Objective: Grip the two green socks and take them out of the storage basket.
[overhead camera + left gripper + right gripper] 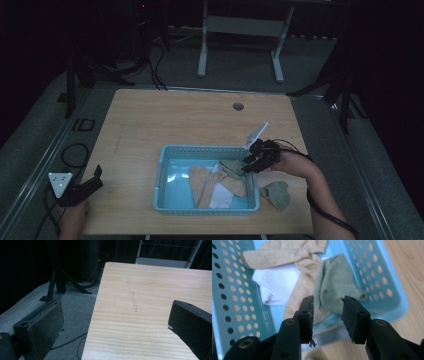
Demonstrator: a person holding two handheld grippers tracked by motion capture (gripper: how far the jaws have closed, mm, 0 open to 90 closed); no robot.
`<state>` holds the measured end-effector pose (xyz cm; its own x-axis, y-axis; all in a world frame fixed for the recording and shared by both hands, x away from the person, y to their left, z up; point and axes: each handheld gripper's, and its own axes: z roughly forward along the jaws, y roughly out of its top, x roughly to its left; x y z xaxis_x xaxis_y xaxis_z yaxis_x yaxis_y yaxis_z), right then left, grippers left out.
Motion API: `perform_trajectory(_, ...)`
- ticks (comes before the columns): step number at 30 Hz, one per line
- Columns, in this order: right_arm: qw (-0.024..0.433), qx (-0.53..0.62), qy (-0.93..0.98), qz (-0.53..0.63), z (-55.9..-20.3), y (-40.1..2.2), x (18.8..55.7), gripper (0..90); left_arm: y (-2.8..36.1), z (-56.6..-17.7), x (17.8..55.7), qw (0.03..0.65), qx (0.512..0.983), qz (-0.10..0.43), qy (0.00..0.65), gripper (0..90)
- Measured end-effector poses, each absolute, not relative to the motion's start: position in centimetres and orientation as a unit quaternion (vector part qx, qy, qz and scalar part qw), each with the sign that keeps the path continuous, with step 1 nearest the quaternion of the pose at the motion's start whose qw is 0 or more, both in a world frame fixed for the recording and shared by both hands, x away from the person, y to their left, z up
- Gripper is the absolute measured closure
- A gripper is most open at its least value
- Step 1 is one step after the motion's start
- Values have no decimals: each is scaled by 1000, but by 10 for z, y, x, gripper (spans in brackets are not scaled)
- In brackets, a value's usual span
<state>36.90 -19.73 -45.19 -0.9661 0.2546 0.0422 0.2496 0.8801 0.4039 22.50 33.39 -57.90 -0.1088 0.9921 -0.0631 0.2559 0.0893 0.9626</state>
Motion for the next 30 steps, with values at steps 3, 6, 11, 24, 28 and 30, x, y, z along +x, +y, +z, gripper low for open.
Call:
perform_trajectory(3, -4, 120, 973, 199, -458, -182, 370, 609, 334, -579, 225, 423, 516, 434, 605, 4)
perform_trajectory(6, -11, 111, 976, 190, -465, -171, 371, 608, 334, -579, 225, 423, 516, 434, 605, 4)
perform_trajectory(11, -20, 104, 980, 168, -477, -157, 373, 602, 334, -579, 225, 424, 515, 435, 604, 4)
perform_trajectory(24, -9, 99, 985, 138, -490, -146, 377, 801, 334, -579, 225, 424, 516, 435, 604, 4)
perform_trajectory(28, 0, 94, 985, 143, -479, -148, 376, 828, 334, -579, 225, 424, 516, 434, 605, 4)
perform_trajectory(30, 3, 92, 985, 146, -475, -149, 375, 830, 334, -579, 225, 424, 516, 434, 605, 4)
